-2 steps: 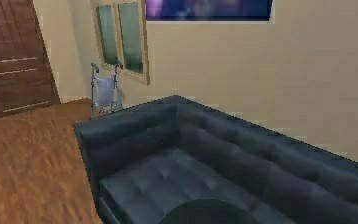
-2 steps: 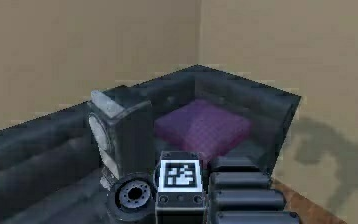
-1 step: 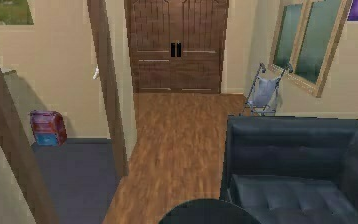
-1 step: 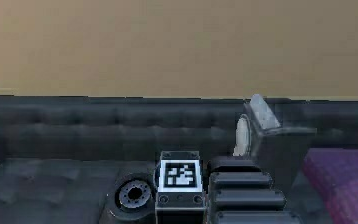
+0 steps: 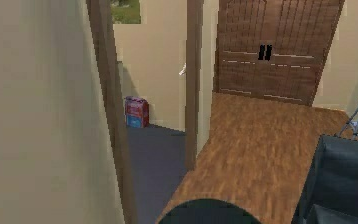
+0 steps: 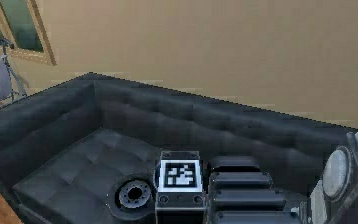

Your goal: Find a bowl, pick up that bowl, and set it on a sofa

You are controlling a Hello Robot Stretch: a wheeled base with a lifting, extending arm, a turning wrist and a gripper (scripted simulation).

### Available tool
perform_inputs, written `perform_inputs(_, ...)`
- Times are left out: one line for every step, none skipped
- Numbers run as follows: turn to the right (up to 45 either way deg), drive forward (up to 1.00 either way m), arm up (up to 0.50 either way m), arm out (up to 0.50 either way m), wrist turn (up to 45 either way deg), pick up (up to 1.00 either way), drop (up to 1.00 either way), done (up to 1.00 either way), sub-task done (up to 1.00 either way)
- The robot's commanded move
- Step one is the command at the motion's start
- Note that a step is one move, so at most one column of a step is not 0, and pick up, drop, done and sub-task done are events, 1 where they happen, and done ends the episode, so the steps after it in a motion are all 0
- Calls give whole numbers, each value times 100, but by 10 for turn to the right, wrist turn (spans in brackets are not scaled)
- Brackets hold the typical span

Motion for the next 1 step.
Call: perform_inputs(0, 0, 0, 36, 0, 0, 0, 0, 0)
